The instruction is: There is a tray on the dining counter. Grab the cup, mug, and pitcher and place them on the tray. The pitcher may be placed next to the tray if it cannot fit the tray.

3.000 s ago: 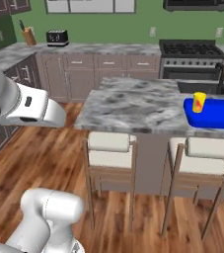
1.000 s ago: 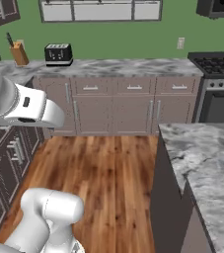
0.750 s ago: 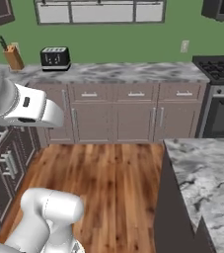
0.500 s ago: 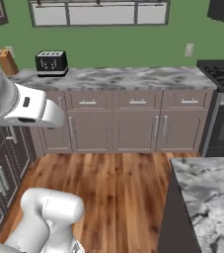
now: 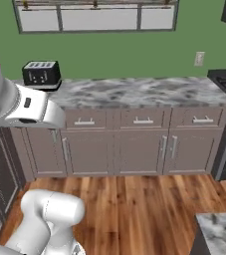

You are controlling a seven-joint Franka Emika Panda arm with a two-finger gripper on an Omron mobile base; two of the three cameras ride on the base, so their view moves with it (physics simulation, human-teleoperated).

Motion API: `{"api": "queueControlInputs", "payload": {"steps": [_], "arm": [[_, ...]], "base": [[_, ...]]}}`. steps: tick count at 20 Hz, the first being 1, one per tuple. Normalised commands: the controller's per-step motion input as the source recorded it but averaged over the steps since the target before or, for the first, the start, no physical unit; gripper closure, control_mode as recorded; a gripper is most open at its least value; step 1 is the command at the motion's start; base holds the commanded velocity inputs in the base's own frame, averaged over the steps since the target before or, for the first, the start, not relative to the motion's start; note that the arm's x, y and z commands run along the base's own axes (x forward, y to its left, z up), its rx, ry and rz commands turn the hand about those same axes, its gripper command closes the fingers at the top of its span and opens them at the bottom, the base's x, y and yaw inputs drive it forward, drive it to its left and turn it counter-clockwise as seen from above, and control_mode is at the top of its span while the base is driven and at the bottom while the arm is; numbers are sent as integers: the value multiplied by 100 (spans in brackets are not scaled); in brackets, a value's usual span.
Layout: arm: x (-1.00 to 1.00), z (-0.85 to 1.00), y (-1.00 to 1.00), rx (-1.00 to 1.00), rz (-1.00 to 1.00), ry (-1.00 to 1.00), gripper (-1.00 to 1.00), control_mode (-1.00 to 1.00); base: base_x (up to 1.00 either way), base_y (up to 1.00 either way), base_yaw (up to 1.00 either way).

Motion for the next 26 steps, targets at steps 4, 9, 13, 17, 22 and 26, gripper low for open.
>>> {"api": "queueControlInputs", "payload": {"steps": [4, 9, 13, 17, 22, 26], "arm": [[0, 0, 0, 0, 0, 0, -100, 100], [0, 0, 0, 0, 0, 0, -100, 100], [0, 0, 0, 0, 0, 0, -100, 100], [0, 0, 0, 0, 0, 0, -100, 100], [0, 0, 0, 0, 0, 0, -100, 100], [0, 0, 0, 0, 0, 0, -100, 100]], "base": [[100, 58, -20], [93, 45, -33], [59, 18, -58], [15, 1, -85], [0, 3, -94], [0, 0, -93]]}}
